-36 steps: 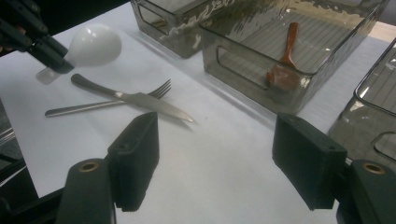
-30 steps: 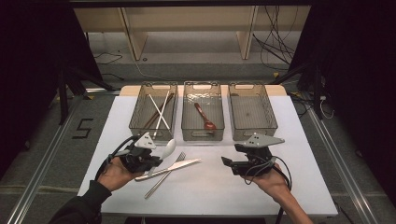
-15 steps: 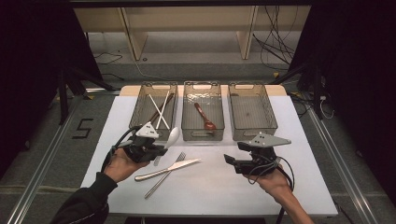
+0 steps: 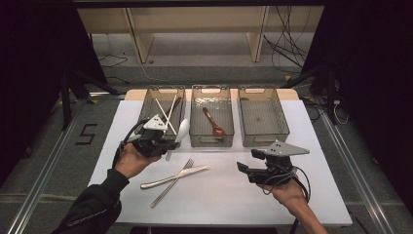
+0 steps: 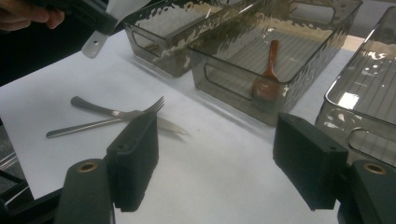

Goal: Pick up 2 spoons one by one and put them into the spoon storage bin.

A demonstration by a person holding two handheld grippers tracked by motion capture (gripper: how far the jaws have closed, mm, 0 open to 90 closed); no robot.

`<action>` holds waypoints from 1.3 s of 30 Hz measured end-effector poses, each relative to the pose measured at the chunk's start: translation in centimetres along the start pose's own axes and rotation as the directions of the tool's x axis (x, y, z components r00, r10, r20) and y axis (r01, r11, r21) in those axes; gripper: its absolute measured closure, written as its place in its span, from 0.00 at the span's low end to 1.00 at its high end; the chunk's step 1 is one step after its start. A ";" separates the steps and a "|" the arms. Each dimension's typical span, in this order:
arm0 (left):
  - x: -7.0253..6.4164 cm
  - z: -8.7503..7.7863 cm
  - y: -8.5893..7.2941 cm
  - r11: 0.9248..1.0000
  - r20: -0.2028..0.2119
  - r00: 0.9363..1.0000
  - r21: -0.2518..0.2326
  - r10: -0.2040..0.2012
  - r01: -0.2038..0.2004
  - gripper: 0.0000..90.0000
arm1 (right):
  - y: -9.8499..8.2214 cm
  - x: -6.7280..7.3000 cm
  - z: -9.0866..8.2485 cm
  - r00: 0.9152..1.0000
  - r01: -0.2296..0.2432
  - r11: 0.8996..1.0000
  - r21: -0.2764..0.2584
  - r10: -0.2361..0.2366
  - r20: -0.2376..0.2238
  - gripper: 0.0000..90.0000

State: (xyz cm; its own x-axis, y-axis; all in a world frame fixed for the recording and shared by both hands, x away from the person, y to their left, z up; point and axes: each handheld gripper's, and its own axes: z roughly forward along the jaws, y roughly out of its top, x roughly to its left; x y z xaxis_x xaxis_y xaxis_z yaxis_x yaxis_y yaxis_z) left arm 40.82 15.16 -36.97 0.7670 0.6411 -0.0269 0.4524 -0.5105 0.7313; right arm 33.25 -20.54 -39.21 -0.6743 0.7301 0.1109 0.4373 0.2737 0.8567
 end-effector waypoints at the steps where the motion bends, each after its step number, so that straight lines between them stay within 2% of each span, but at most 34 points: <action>1: 0.1 0.2 0.3 1.000 -0.001 1.000 -0.004 0.000 0.000 0.94 | 0.0 0.0 0.0 1.000 0.000 1.000 0.000 0.000 -0.001 0.36; 8: 0.5 1.3 2.3 1.000 -0.008 1.000 -0.030 -0.009 0.009 0.94 | 0.0 0.1 0.0 1.000 0.003 1.000 -0.002 -0.003 -0.003 0.35; 12: 0.9 2.2 3.6 0.999 -0.013 1.000 -0.046 -0.028 0.028 0.94 | 0.0 0.0 0.1 1.000 0.000 1.000 -0.001 0.000 -0.005 0.35; 20: 1.6 4.6 5.9 0.999 -0.042 0.999 -0.041 -0.020 0.018 0.94 | 0.0 -0.2 0.0 1.000 -0.005 1.000 -0.013 0.005 -0.008 0.34; 26: 2.4 6.5 6.8 0.999 -0.059 0.998 -0.035 -0.039 0.037 0.94 | 0.1 -0.2 0.0 1.000 0.001 1.000 -0.015 -0.001 -0.011 0.34; 33: 2.9 7.8 7.7 0.998 -0.083 0.995 -0.050 -0.052 0.048 0.94 | 0.1 -0.2 0.0 1.000 0.000 1.000 -0.015 0.000 -0.015 0.34; 39: 3.4 9.0 7.8 0.998 -0.112 0.992 -0.020 -0.060 0.059 0.94 | 0.1 -0.1 0.0 1.000 0.006 1.000 -0.016 -0.006 -0.018 0.34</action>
State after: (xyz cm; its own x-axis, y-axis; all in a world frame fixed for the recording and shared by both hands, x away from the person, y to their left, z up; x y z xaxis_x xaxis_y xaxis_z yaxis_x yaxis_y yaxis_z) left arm 51.05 8.21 -37.55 0.6823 0.7310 0.0055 0.4872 -0.4604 0.7421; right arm 33.38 -20.63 -39.12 -0.6876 0.7170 0.1147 0.4240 0.2682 0.8650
